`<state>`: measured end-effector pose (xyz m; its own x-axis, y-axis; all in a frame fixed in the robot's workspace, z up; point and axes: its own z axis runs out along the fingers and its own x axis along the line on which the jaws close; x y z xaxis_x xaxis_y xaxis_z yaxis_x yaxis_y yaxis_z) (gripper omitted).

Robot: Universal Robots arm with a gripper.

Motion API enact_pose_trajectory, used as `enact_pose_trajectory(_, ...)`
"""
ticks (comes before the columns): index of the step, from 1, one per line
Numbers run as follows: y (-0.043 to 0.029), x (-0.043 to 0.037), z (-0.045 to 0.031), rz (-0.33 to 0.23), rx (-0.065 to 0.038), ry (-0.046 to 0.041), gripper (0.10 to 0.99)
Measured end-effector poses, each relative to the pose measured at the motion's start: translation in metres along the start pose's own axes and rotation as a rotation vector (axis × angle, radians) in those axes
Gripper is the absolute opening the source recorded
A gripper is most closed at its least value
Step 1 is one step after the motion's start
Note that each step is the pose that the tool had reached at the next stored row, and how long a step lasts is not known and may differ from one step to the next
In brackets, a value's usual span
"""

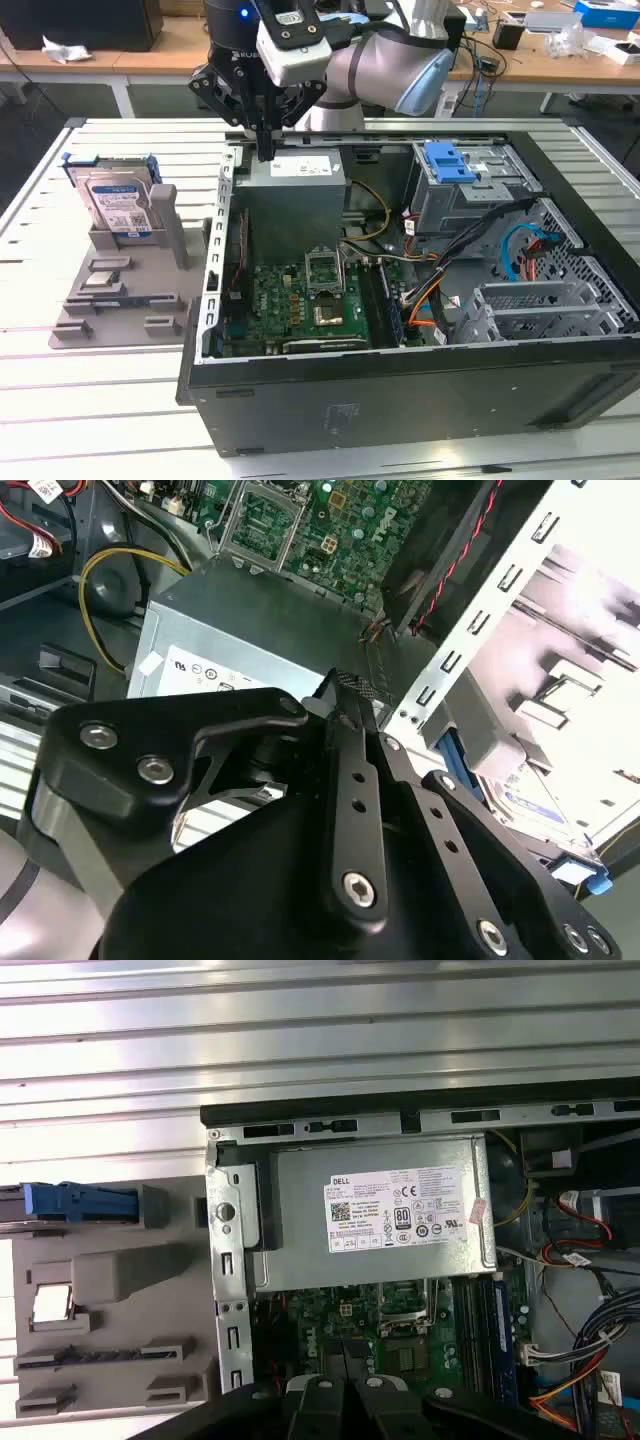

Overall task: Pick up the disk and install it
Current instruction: 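Reach for the disk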

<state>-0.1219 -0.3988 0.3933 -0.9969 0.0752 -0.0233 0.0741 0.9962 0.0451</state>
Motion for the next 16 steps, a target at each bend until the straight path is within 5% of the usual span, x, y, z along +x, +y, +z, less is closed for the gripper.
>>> enact_pose_trajectory(16, -0.0042, 0.0564, -0.0015, 0.0, 0.0, 0.0, 0.106)
